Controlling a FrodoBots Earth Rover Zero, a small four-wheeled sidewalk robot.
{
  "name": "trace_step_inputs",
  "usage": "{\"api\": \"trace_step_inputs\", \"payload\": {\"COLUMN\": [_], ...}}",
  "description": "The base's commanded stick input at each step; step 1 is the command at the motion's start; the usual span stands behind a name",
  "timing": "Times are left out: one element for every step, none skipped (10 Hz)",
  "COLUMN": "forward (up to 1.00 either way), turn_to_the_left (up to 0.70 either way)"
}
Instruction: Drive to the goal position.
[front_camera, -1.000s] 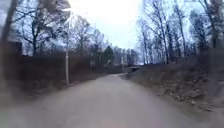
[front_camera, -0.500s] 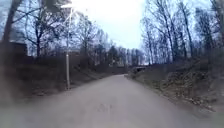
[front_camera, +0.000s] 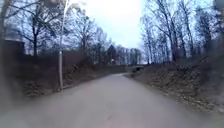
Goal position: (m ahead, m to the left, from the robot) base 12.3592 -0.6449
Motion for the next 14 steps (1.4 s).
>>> {"api": "trace_step_inputs", "payload": {"forward": [1.00,1.00,1.00,1.00,1.00,1.00,1.00,1.00,1.00,1.00,1.00,1.00,1.00,1.00], "turn_to_the_left": [0.00,0.00,0.00,0.00,0.00,0.00,0.00,0.00,0.00,0.00,0.00,0.00,0.00,0.00]}}
